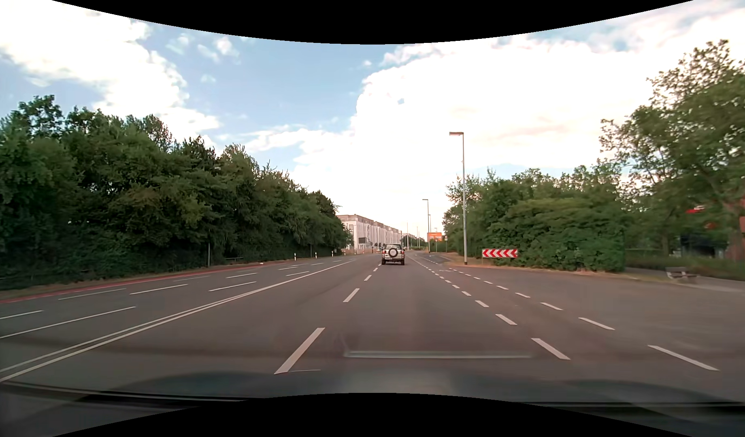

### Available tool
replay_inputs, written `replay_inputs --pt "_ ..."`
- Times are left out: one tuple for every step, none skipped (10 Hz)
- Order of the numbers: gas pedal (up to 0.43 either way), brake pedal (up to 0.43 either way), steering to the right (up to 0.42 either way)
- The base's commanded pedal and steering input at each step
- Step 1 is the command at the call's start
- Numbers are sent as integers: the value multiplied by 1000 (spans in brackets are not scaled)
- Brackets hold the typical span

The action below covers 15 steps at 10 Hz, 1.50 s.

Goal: Follow the waypoints while adhering to traffic rules and regulations

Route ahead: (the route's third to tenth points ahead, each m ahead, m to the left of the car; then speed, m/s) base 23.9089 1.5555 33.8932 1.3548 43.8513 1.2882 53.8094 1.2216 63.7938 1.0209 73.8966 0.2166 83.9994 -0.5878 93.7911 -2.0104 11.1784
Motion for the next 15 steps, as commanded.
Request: replay_inputs --pt "118 0 9" --pt "79 0 5" --pt "39 0 3" --pt "0 0 0" --pt "0 0 -3" --pt "0 0 -6" --pt "0 0 -8" --pt "0 0 -10" --pt "0 0 -10" --pt "0 0 -11" --pt "0 0 -11" --pt "0 0 -11" --pt "0 0 -11" --pt "0 0 -11" --pt "0 0 -11"
